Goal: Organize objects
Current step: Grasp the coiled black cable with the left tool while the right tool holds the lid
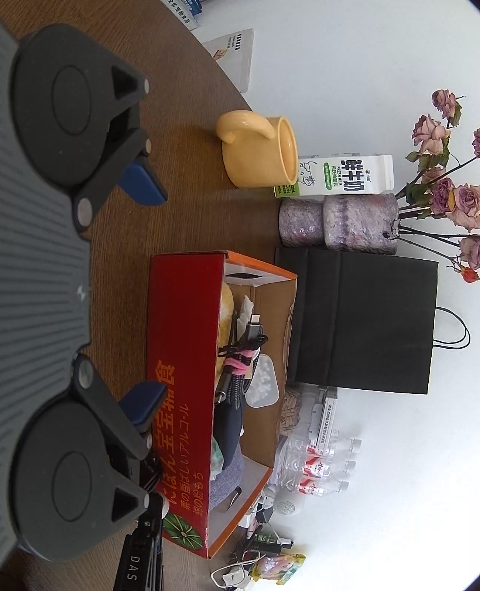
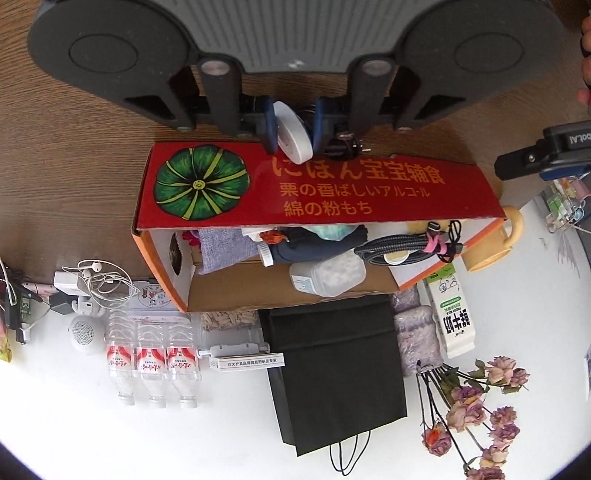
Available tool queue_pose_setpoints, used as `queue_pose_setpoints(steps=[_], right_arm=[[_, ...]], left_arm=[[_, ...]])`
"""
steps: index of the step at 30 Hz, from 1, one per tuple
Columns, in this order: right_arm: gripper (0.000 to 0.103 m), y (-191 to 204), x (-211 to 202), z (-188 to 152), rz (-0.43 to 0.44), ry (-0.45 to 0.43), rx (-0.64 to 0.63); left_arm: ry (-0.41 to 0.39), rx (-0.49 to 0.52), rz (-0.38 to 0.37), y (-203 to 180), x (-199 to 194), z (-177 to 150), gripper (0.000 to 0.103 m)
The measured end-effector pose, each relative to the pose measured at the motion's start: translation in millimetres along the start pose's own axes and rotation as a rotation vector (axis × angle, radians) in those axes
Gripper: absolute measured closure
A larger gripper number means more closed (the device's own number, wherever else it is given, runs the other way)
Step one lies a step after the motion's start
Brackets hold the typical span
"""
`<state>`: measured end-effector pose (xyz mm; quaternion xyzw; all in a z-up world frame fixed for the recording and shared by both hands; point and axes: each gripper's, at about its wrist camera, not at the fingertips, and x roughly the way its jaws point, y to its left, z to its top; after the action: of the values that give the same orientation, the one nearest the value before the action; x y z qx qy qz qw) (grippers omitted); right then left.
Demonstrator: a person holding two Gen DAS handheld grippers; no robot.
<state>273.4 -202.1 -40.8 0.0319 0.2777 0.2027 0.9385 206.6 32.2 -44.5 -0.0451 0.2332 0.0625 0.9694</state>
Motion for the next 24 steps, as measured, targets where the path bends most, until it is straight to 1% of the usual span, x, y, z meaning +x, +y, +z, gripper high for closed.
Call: queue_pose_setpoints(steps=[1, 5, 7, 10, 13, 16, 18, 21, 24], right_arm=[[0.095, 3, -3, -1, 0.005, -0.015, -0.007], [0.095, 18, -18, -1, 0.039, -0.086, -0.040], [0.095, 27, -24, -2, 0.056, -0.105, -0.061], [0.095, 34, -29, -4, 0.084, -0.110, -0.057], [0.095, 39, -31, -5, 0.110, -0.095, -0.058], [0.095, 39, -29, -6, 0.110, -0.081, -0.059], [0.095, 37, -27, -7, 0.089, -0.071, -0.052], [0.095, 36, -16, -10, 0.083, -0.001, -0.046], [0.094, 39, -15, -13, 0.100, 0.009, -0.070]], left_arm=[[0.001, -0.001, -0.004, 0, 0, 0, 0.000], [0.003, 0.002, -0.037, -1, -1, 0, 0.000], [0.005, 0.005, -0.058, -1, -2, -1, 0.000], [0.010, 0.008, -0.075, -3, -2, -1, 0.000], [0.014, 0.009, -0.088, -4, -3, -2, 0.000], [0.022, 0.013, -0.095, -5, -3, -3, 0.000], [0.034, 0.009, -0.096, -4, -1, -3, 0.000], [0.059, 0.005, -0.105, -3, 3, -4, 0.000], [0.065, 0.012, -0.114, -4, 3, -4, 0.000]])
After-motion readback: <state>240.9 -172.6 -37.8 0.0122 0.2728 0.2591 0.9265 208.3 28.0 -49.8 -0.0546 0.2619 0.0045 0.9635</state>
